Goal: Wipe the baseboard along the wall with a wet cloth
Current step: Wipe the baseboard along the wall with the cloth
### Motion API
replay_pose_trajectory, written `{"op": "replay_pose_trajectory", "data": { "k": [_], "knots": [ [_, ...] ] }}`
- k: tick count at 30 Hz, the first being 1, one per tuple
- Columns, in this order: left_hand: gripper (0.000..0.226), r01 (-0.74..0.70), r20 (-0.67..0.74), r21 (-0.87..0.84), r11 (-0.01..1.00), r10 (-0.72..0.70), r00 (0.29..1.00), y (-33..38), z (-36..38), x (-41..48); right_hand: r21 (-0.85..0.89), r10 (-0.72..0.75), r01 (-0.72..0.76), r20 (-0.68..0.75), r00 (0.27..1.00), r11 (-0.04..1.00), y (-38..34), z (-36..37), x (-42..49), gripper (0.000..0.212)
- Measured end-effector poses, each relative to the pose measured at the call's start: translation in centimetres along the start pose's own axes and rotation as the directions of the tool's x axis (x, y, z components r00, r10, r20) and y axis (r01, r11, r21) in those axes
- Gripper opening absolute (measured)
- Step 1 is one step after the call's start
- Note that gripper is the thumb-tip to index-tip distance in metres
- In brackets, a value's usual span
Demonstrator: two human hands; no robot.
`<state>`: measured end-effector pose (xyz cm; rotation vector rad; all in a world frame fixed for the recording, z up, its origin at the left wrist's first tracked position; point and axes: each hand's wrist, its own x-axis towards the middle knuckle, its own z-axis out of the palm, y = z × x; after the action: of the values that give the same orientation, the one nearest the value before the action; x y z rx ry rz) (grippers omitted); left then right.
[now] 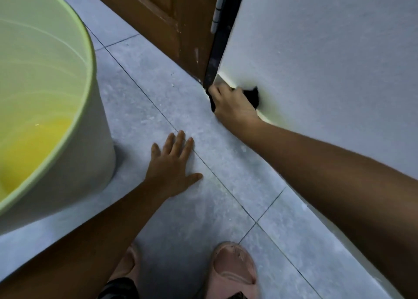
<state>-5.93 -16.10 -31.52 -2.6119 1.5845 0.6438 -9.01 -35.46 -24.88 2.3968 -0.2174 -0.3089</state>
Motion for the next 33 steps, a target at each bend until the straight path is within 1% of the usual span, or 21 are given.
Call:
{"op": "replay_pose_trajectory", "data": {
  "k": [3,6,7,9,11,12,13,14,15,17,18,19,20,22,25,27,29,31,33],
  "knots": [
    [0.096,-0.005,-0.006,0.012,1.0,0.005,1.0,0.0,0.1,0.0,-0.08,-0.009,0.015,0.072,0.997,0.997,-1.1,2.7,-5.1,0.025],
    [0.097,0.002,0.002,0.01,1.0,-0.002,1.0,-0.1,0.1,0.0,-0.156,-0.011,0.029,0.115,0.993,0.987,-0.6,2.8,-9.5,0.018],
    [0.097,0.0,0.008,0.012,1.0,0.0,1.0,-0.1,0.1,0.0,-0.189,-0.021,0.039,0.098,0.995,0.981,0.2,2.2,-9.9,0.016],
    [0.097,-0.005,0.017,0.011,1.0,0.005,1.0,0.1,0.0,0.1,-0.203,0.007,-0.003,0.019,1.0,0.979,1.9,0.3,-8.9,0.014],
    [0.097,0.0,0.025,-0.004,1.0,0.001,1.0,0.1,-0.1,0.1,-0.155,0.07,-0.078,-0.06,0.996,0.985,2.4,-1.1,-6.4,0.008],
    [0.097,0.003,0.028,-0.01,1.0,-0.003,1.0,0.0,-0.1,0.1,-0.092,0.099,-0.102,-0.034,0.994,0.991,2.3,-2.1,-5.0,0.008],
    [0.098,0.003,0.032,-0.009,1.0,-0.003,0.999,0.0,-0.2,0.2,-0.005,0.096,-0.096,-0.023,0.995,0.995,2.2,-2.4,-3.8,0.016],
    [0.098,0.002,0.035,-0.003,1.0,-0.002,0.999,-0.1,-0.3,0.1,0.026,0.091,-0.09,-0.021,0.996,0.996,2.1,-2.3,-2.9,0.025],
    [0.098,0.0,0.04,0.007,1.0,0.0,0.999,-0.1,-0.4,0.1,0.011,0.094,-0.093,-0.024,0.995,0.996,1.8,-1.9,-2.4,0.027],
    [0.097,-0.002,0.049,0.02,1.0,0.001,0.999,-0.1,-0.5,0.0,-0.007,0.052,-0.052,0.024,0.998,0.999,0.6,-0.6,-3.2,0.012],
    [0.097,-0.001,0.052,0.023,1.0,0.0,0.999,-0.1,-0.6,0.0,-0.014,0.025,-0.025,0.03,0.999,1.0,0.1,0.3,-4.4,0.007],
    [0.097,-0.003,0.052,0.029,1.0,0.001,0.999,-0.1,-0.7,-0.1,-0.022,0.007,-0.006,0.064,0.998,1.0,-0.3,1.2,-5.9,0.005],
    [0.096,-0.005,0.049,0.036,0.999,0.003,0.999,-0.1,-0.7,-0.1,-0.05,0.0,0.005,0.109,0.994,0.999,-0.5,1.7,-7.5,0.007],
    [0.096,-0.01,0.043,0.045,0.999,0.008,0.999,0.1,-0.9,-0.2,-0.082,-0.01,0.02,0.125,0.992,0.996,-0.4,2.6,-11.1,0.019],
    [0.093,0.021,0.04,0.033,0.999,-0.022,0.999,0.5,-0.9,-0.2,-0.129,0.007,-0.001,0.047,0.999,0.992,0.2,3.0,-15.1,0.035],
    [0.086,-0.013,-0.006,0.052,0.999,0.013,1.0,1.2,-0.7,-0.5,-0.129,0.034,-0.037,-0.02,0.999,0.991,0.7,2.6,-15.4,0.036],
    [0.077,-0.11,-0.047,0.074,0.991,0.113,0.992,2.1,-0.5,-0.7,-0.091,0.068,-0.075,-0.08,0.995,0.993,1.2,1.6,-13.4,0.038],
    [0.071,-0.192,-0.018,0.074,0.979,0.194,0.981,3.0,-0.3,-0.7,-0.024,0.1,-0.102,-0.08,0.992,0.994,1.5,0.3,-10.4,0.031],
    [0.066,-0.219,0.035,0.076,0.973,0.217,0.976,3.6,0.0,-0.7,0.013,0.082,-0.082,-0.055,0.995,0.997,1.4,-0.3,-7.8,0.016]
  ]
}}
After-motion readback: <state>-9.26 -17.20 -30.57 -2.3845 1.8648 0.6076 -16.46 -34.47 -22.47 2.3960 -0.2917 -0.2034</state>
